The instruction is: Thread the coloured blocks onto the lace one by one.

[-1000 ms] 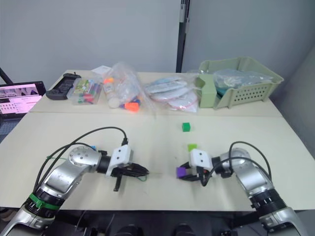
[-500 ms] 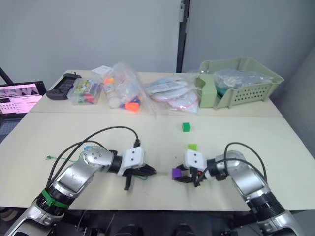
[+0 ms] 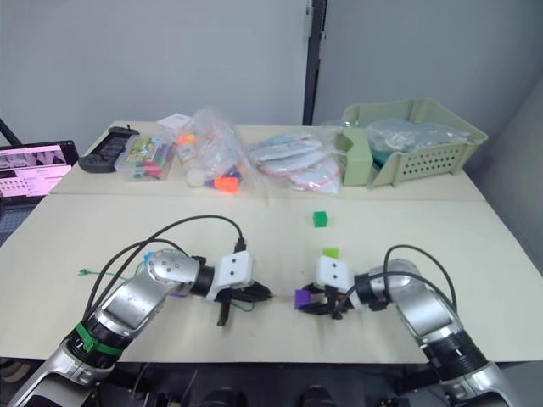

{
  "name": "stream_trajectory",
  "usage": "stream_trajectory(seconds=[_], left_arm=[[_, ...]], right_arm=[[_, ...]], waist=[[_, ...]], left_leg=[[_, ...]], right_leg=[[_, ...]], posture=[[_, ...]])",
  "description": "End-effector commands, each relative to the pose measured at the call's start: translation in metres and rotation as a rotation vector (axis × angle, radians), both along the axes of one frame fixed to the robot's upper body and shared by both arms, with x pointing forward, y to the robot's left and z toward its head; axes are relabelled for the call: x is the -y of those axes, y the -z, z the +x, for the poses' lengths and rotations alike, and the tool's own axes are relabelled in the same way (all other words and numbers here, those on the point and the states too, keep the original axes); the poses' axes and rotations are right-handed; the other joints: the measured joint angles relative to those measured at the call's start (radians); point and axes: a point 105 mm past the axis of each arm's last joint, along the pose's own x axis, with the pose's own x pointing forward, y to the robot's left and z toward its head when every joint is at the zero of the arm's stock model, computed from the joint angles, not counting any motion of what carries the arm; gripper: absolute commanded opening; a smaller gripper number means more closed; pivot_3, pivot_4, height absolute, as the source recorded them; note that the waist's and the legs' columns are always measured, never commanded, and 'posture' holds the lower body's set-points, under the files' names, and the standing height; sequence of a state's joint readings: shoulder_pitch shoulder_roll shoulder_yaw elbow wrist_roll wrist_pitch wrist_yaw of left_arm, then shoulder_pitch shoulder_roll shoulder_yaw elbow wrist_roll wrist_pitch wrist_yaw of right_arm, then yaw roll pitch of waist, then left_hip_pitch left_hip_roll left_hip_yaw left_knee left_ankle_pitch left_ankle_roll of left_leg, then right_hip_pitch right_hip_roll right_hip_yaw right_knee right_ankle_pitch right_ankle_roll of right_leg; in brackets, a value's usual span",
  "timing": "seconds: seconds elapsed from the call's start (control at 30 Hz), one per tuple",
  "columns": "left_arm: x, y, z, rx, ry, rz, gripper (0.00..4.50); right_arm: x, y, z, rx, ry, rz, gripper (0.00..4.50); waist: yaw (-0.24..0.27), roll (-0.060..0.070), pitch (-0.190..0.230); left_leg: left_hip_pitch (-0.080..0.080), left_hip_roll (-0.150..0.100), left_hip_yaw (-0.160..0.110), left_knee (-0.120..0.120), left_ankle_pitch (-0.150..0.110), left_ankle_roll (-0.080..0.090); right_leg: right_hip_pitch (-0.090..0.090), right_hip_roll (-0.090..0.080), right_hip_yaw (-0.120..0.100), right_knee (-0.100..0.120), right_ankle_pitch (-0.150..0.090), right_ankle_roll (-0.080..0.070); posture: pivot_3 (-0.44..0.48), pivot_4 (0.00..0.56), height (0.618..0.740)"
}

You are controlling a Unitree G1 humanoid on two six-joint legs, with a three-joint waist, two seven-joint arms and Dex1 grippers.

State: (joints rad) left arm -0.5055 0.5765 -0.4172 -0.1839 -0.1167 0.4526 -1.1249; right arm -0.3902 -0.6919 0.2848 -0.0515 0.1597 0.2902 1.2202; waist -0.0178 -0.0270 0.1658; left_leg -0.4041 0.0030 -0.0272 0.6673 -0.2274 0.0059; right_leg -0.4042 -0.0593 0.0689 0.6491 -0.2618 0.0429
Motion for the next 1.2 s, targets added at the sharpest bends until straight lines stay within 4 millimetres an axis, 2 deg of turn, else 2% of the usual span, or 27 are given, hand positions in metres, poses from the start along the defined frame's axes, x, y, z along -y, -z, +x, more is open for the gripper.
stream_trajectory(seconds=[0.03, 0.4, 0.77, 0.9, 0.97, 1.03, 1.2], left_arm=[[0.006, -0.010, -0.003, 0.035, 0.035, 0.003, 0.00], [0.021, -0.009, -0.003, 0.000, 0.016, 0.002, 0.00], [0.057, -0.009, -0.006, -0.018, 0.079, -0.085, 0.00], [0.055, -0.007, -0.003, -0.008, 0.065, -0.079, 0.00], [0.050, -0.012, 0.001, -0.002, 0.049, -0.100, 0.00], [0.045, -0.015, -0.002, -0.021, 0.068, -0.103, 0.72], [0.022, -0.019, 0.006, -0.021, 0.009, -0.094, 2.25]], right_arm=[[-0.008, -0.008, 0.002, 0.033, -0.009, 0.007, 1.16], [-0.023, -0.013, -0.003, -0.016, 0.034, 0.045, 1.16], [-0.036, -0.012, -0.007, -0.019, 0.032, 0.051, 1.16], [-0.035, -0.012, -0.007, -0.017, 0.037, 0.048, 1.16], [-0.034, -0.011, -0.006, -0.016, 0.043, 0.044, 1.16], [-0.032, -0.010, -0.006, -0.017, 0.049, 0.039, 1.16], [-0.025, -0.007, -0.008, -0.023, 0.066, 0.020, 1.16]], waist=[[0.000, 0.000, 0.000], [0.004, 0.000, 0.000], [0.005, 0.000, 0.000], [0.006, 0.000, 0.000], [0.006, 0.000, 0.000], [0.005, 0.000, 0.000], [0.002, 0.000, 0.000]], left_leg=[[0.000, 0.000, 0.000, 0.000, 0.000, 0.000], [-0.001, -0.001, 0.000, 0.001, 0.000, 0.000], [-0.001, -0.001, 0.000, 0.002, 0.000, 0.000], [-0.001, -0.001, 0.000, 0.002, 0.000, 0.000], [-0.001, -0.001, 0.000, 0.003, 0.000, 0.000], [-0.001, -0.001, 0.000, 0.003, 0.000, 0.000], [-0.001, -0.001, -0.001, 0.003, 0.000, 0.000]], right_leg=[[0.000, 0.000, 0.000, 0.000, 0.000, 0.000], [0.000, 0.000, 0.000, 0.000, 0.000, 0.000], [0.000, 0.000, 0.000, 0.000, 0.000, 0.000], [0.001, -0.001, 0.000, 0.000, 0.000, 0.000], [0.001, -0.001, 0.000, 0.000, 0.000, 0.000], [0.001, -0.001, 0.000, 0.001, 0.000, 0.001], [0.000, 0.000, 0.000, 0.001, 0.000, 0.001]], posture=[[0.000, 0.150, 0.740], [0.000, 0.150, 0.740], [0.000, 0.150, 0.740], [0.000, 0.150, 0.740], [0.000, 0.150, 0.740], [0.000, 0.150, 0.740], [0.000, 0.150, 0.740]])
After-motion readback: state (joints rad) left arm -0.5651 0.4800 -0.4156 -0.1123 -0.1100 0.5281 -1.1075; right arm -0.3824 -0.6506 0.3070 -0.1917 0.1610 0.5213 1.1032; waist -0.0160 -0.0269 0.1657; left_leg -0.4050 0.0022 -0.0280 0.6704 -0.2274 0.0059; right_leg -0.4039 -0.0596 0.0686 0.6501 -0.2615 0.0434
